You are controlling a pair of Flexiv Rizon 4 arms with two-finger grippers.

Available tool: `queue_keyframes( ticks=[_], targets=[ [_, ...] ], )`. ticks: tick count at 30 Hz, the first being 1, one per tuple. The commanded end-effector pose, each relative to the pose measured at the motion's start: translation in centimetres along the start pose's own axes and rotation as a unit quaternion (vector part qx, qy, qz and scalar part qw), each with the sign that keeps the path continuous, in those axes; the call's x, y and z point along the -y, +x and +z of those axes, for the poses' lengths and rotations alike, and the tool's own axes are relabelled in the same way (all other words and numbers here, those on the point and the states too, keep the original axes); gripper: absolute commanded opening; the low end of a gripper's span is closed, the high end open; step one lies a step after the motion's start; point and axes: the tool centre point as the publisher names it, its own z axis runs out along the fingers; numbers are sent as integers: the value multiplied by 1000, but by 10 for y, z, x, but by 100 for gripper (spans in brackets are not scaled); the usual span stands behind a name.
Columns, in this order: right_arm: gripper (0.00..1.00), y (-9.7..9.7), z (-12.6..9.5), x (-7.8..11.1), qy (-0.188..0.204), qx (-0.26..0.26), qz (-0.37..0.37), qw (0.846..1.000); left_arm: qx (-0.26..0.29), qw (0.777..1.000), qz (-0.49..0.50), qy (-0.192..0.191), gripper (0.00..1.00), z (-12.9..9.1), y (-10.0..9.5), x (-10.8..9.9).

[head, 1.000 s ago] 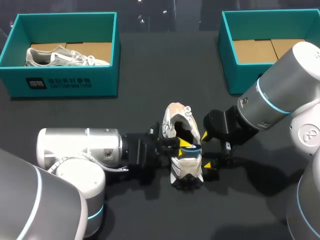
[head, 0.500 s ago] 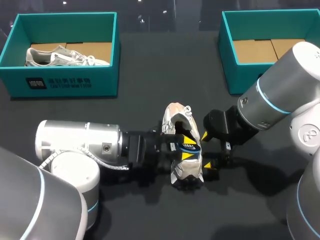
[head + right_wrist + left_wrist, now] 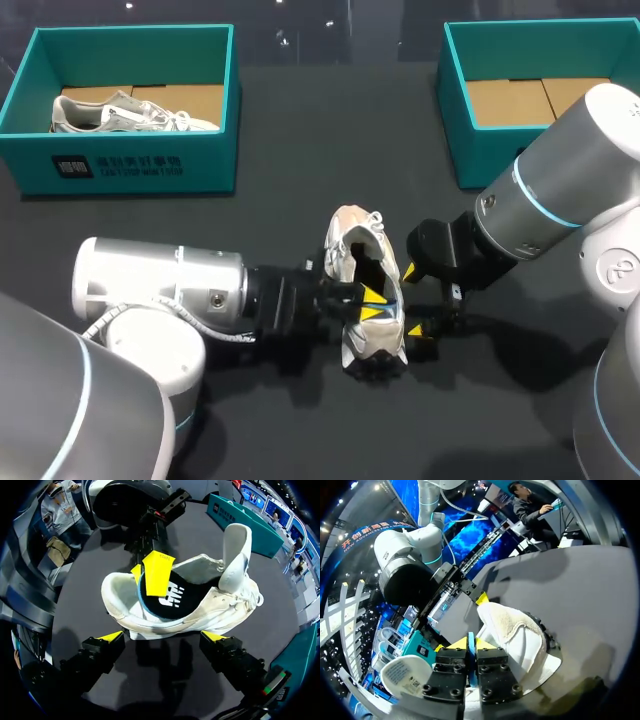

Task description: Take the shoe out of the shoebox, open the shoe tongue, remove and reinsert the insole, then place the shoe into the shoebox

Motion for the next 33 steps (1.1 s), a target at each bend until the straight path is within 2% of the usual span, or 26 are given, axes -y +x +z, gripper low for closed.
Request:
queue_keyframes(
  ticks=[1,4,7,9,11,16,24,33],
  targets=[
    [100,2,0,0,1,1,0,1000,-1,1000,4,-17,0,21,1,-15],
    [100,2,0,0,1,1,0,1000,0,1000,3,-24,0,17,-1,-19],
    [100,2,0,0,1,1,0,1000,-2,1000,-11,-16,0,11,-4,-14],
    [100,2,0,0,1,1,0,1000,-3,1000,-13,-14,14,8,-5,-10],
    [100,2,0,0,1,1,0,1000,-6,1000,-22,-4,23,6,-7,-3],
    [100,2,0,0,1,1,0,1000,-17,1000,-21,7,32,-1,-12,14],
    [100,2,0,0,1,1,0,1000,-51,998,-22,8,40,-10,-18,27],
    [100,1,-12,6,3,5,0,1000,-111,993,-25,-7,42,-25,-14,23]
  ],
)
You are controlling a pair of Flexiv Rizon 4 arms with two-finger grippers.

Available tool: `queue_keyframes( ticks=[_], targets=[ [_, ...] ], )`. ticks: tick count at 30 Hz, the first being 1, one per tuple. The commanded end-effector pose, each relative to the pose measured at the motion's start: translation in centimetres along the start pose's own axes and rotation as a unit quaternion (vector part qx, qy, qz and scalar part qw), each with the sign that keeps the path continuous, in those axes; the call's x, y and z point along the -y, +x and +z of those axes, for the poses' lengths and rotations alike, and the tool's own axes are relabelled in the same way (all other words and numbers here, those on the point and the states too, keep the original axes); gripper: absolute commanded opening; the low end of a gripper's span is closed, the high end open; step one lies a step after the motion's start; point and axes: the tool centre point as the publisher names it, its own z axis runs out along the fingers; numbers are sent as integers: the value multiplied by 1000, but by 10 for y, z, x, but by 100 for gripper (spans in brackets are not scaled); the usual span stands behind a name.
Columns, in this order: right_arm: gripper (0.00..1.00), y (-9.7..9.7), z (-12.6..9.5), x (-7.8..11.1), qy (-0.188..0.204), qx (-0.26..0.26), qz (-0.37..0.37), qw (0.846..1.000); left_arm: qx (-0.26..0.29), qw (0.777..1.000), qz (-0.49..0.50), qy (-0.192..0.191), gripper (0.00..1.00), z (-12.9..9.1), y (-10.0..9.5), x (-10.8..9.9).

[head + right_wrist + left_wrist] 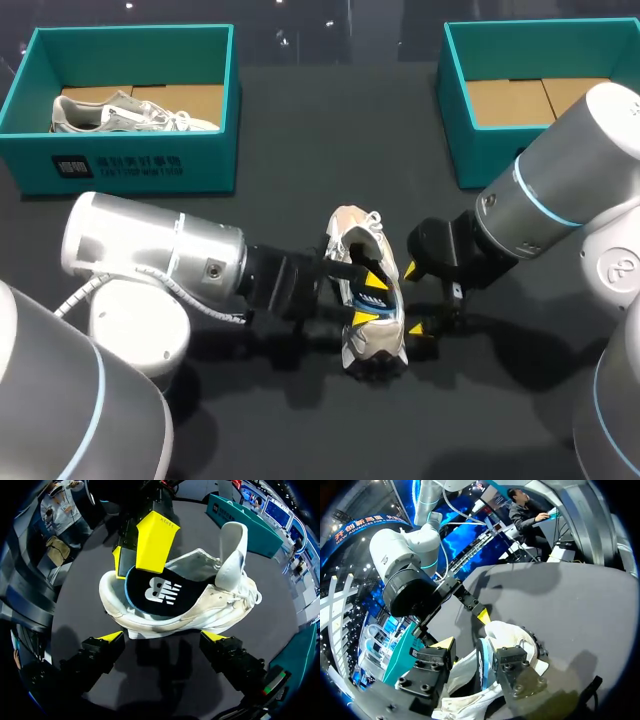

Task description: Take the shoe out of the shoebox, open the shoe tongue, remove and reinsert the insole, then place the shoe into the shoebox

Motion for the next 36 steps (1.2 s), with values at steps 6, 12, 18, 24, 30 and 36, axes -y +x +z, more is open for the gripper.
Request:
queue_keyframes(
  ticks=[6,12,18,24,30,36],
  targets=[
    [100,2,-26,16,10,2,2,1000,-70,997,2,-35,41,-19,4,-13],
    [100,5,-47,32,20,6,10,1000,-88,995,2,-54,40,-39,8,-19],
    [100,9,-69,49,34,11,25,999,-118,991,4,-67,40,-66,9,-23],
    [100,9,-83,58,43,14,31,998,-159,985,-2,-64,42,-96,6,-20],
    [100,7,-88,61,42,11,29,999,-199,978,3,-62,42,-122,0,-14],
    [100,7,-88,61,42,11,29,999,-239,967,31,-85,13,-148,-6,-12]
  ],
)
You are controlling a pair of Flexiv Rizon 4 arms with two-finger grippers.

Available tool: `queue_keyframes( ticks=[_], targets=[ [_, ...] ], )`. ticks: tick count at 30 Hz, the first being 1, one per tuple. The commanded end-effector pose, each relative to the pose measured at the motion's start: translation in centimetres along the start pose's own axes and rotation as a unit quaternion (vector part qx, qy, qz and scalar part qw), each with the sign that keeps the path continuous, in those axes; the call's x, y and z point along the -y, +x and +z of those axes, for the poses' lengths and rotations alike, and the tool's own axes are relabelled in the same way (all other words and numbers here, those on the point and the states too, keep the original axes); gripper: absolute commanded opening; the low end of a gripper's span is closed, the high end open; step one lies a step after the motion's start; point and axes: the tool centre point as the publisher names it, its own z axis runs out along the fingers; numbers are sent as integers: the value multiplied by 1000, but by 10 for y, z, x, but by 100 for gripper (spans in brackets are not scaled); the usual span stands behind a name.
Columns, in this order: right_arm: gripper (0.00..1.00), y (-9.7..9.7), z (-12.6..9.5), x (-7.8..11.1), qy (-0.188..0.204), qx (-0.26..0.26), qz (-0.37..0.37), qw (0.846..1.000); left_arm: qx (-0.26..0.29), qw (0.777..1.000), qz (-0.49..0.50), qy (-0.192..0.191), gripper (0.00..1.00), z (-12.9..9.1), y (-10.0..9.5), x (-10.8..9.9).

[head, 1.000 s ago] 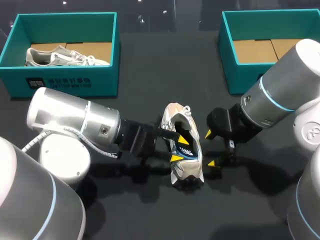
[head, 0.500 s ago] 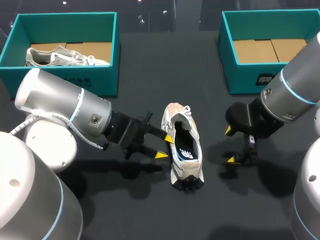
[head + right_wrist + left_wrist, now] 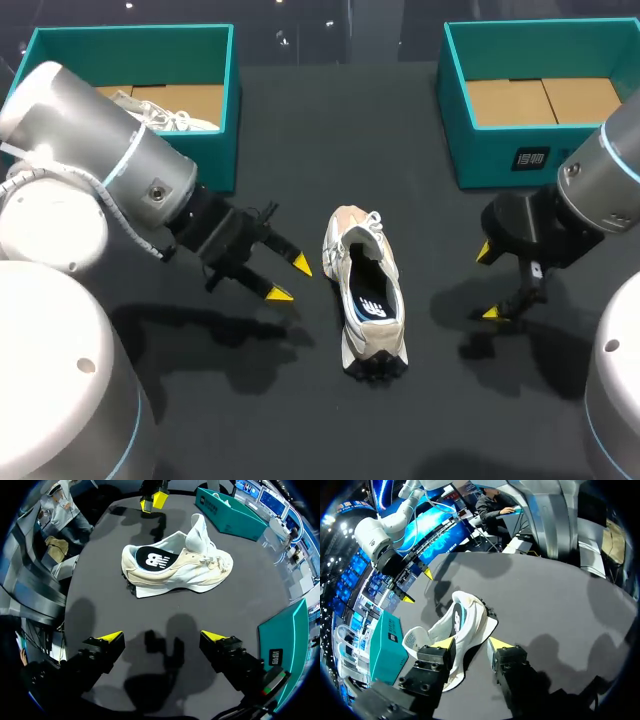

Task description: Take the shoe out of the shoebox, open the shoe tongue, remove and reinsert the insole, then place the shoe into the shoebox

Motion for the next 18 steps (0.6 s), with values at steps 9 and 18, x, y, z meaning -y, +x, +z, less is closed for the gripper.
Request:
queue_keyframes(
  ticks=[9,18],
  targets=[
    [100,3,-2,1,-1,2,-1,1000,-108,994,14,-22,0,-60,6,1],
    [100,3,-2,1,-1,2,-1,1000,-119,992,37,-23,0,-63,2,1]
  ],
)
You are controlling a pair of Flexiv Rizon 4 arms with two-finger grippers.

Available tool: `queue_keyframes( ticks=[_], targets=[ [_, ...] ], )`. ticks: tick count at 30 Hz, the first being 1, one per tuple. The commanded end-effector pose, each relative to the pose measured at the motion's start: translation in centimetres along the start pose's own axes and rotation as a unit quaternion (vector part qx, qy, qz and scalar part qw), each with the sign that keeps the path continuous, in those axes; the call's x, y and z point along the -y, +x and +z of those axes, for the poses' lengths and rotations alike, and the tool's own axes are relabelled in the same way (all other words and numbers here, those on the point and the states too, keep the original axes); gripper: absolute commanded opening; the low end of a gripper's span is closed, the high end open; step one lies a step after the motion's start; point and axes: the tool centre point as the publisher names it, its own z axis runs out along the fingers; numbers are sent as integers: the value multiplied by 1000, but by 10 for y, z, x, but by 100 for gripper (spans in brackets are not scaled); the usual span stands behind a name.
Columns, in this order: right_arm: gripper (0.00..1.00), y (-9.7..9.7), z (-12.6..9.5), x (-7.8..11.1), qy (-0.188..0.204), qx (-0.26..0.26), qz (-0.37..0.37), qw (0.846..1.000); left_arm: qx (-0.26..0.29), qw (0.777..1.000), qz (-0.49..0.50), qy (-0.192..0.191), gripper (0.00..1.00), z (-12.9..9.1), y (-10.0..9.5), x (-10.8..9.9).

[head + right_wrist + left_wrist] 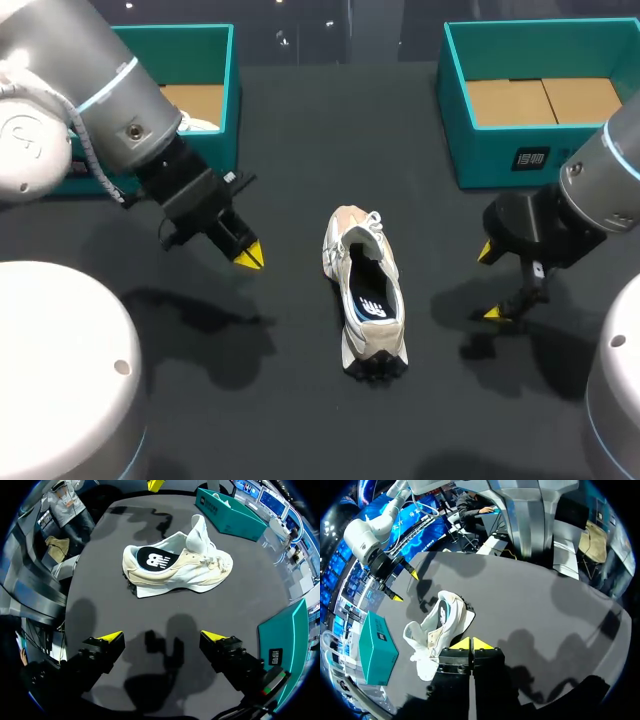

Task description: Take the shoe out of the shoebox, open the shoe tongue, remove and reinsert the insole, then place the shoe into the shoebox

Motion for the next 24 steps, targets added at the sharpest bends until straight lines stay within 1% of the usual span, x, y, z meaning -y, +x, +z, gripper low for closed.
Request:
queue_keyframes(
  ticks=[1,2,3,5,8,12,16,18,20,21,22,24],
  targets=[
    [100,2,0,1,0,2,0,1000,-19,999,35,-19,0,-7,-6,-1],
    [100,2,0,1,0,2,0,1000,-23,998,46,-26,0,-11,-8,-2],
    [100,2,0,1,0,2,0,1000,-32,997,63,-25,0,-15,-10,-2],
    [100,2,0,1,0,2,0,1000,-43,995,78,-43,0,-20,-13,-2],
    [100,2,0,1,0,2,0,1000,-67,991,101,-61,0,-24,-21,-7],
    [100,2,0,1,0,2,0,1000,-94,983,131,-86,0,-26,-30,-8],
    [100,2,0,1,0,2,0,1000,-121,975,164,-88,0,-23,-40,-7],
    [100,2,0,1,0,2,0,1000,-130,970,187,-90,0,-23,-45,-3],
    [100,2,0,1,0,2,0,1000,-140,963,216,-79,0,-23,-51,2],
    [100,2,0,1,0,2,0,1000,-145,960,228,-79,0,-24,-54,4],
    [100,2,0,1,0,2,0,1000,-150,956,238,-87,0,-25,-56,5],
    [100,2,0,1,0,2,0,1000,-150,956,238,-87,0,-25,-56,5]
  ],
)
